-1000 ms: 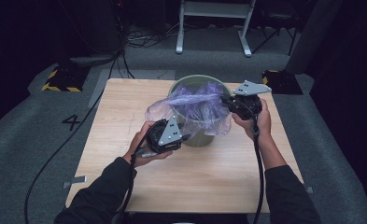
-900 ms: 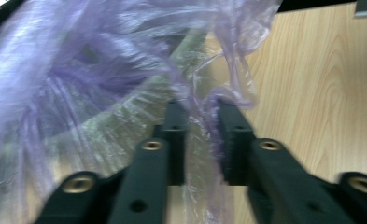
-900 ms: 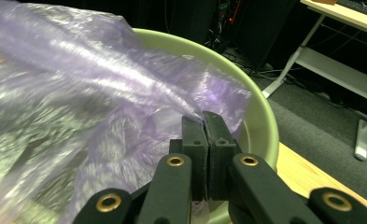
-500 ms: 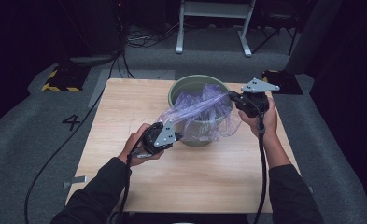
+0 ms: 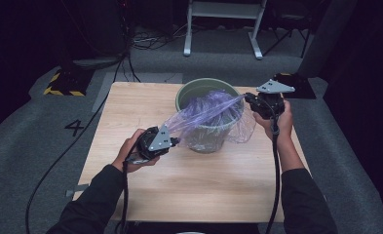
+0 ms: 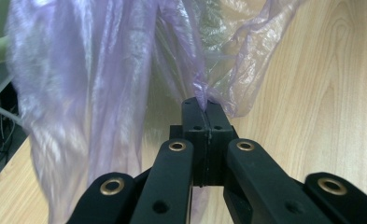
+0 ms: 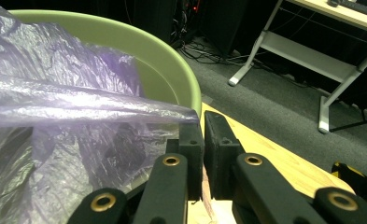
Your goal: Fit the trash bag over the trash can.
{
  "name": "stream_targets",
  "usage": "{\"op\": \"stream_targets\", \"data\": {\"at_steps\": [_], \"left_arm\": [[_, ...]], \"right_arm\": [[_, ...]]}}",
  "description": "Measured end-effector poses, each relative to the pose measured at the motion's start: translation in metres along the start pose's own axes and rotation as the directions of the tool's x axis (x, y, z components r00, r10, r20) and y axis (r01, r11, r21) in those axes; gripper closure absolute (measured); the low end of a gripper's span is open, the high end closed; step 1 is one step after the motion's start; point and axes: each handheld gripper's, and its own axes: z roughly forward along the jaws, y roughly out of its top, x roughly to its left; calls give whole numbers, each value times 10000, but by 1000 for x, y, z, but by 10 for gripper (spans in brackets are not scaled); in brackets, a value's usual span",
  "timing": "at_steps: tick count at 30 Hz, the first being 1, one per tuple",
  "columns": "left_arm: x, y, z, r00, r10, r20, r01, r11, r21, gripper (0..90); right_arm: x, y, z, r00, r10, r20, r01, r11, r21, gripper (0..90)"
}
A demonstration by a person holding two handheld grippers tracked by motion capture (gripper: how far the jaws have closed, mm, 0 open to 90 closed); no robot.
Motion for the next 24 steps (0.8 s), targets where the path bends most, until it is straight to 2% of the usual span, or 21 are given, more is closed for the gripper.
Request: {"op": "stream_targets", "data": {"at_steps": [1, 2, 3, 4, 5, 6, 8, 9, 10, 12, 14, 15, 16, 18, 19, 21, 24], "left_arm": [[1, -2, -4, 9996, -278, -10, 278, 9995, -121, 845], [2, -3, -6, 9990, -436, -22, 435, 9988, -206, 745], [2, -6, -11, 9974, -724, -17, 722, 9960, -532, 514], [2, -6, -11, 9974, -724, -17, 722, 9960, -532, 438], [2, -8, -15, 9958, -912, 117, 919, 9926, -792, 369], [3, -11, -18, 9933, -1135, 219, 1152, 9875, -1078, 369], [6, -16, -25, 9875, -1557, 231, 1574, 9774, -1410, 230], [8, -21, -33, 9827, -1819, 342, 1851, 9676, -1716, 199], [8, -21, -33, 9827, -1819, 342, 1851, 9676, -1716, 179], [9, -26, -43, 9780, -2028, 484, 2084, 9573, -2002, 164], [9, -28, -46, 9774, -2056, 500, 2115, 9562, -2025, 162], [10, -30, -48, 9771, -2097, 364, 2127, 9549, -2070, 160], [11, -32, -50, 9747, -2212, 314, 2228, 9518, -2107, 160], [17, -34, -56, 9668, -2534, 312, 2537, 9396, -2295, 162], [20, -34, -58, 9640, -2657, 140, 2619, 9383, -2256, 186], [26, -29, -61, 9638, -2648, -312, 2526, 9443, -2111, 222], [37, -19, -60, 9615, -2747, 1, 2676, 9366, -2260, 242]], "right_arm": [[0, 0, 0, 10000, -8, -1, 8, 10000, -34, 866], [1, 0, -1, 10000, -2, -8, 2, 10000, -67, 874], [2, 1, -1, 10000, -97, 11, 97, 9999, -68, 877], [2, 1, -1, 10000, -97, 11, 97, 9999, -68, 877], [3, 2, -1, 9999, -109, 5, 109, 9999, -95, 880], [3, 2, -1, 9999, -109, 5, 109, 9999, -95, 880], [3, 2, -1, 9999, -113, 28, 113, 9999, -69, 881], [3, 2, -1, 10000, -83, 33, 84, 9999, -69, 881], [3, 2, -2, 9999, -105, 39, 105, 9999, -87, 881], [4, 2, -2, 9999, -118, 41, 118, 9998, -130, 880], [4, 3, -2, 9999, -123, 42, 123, 9998, -135, 878], [4, 3, -2, 9999, -116, 60, 117, 9998, -170, 878], [5, 3, -2, 9999, -108, 50, 109, 9998, -178, 878], [5, 4, -2, 9999, -147, 64, 148, 9997, -181, 874], [7, 4, -2, 9999, -130, 30, 130, 9997, -194, 873], [7, 5, -2, 9998, -198, 7, 198, 9996, -183, 873], [9, 6, -1, 9996, -294, -23, 294, 9995, -123, 873]]}}
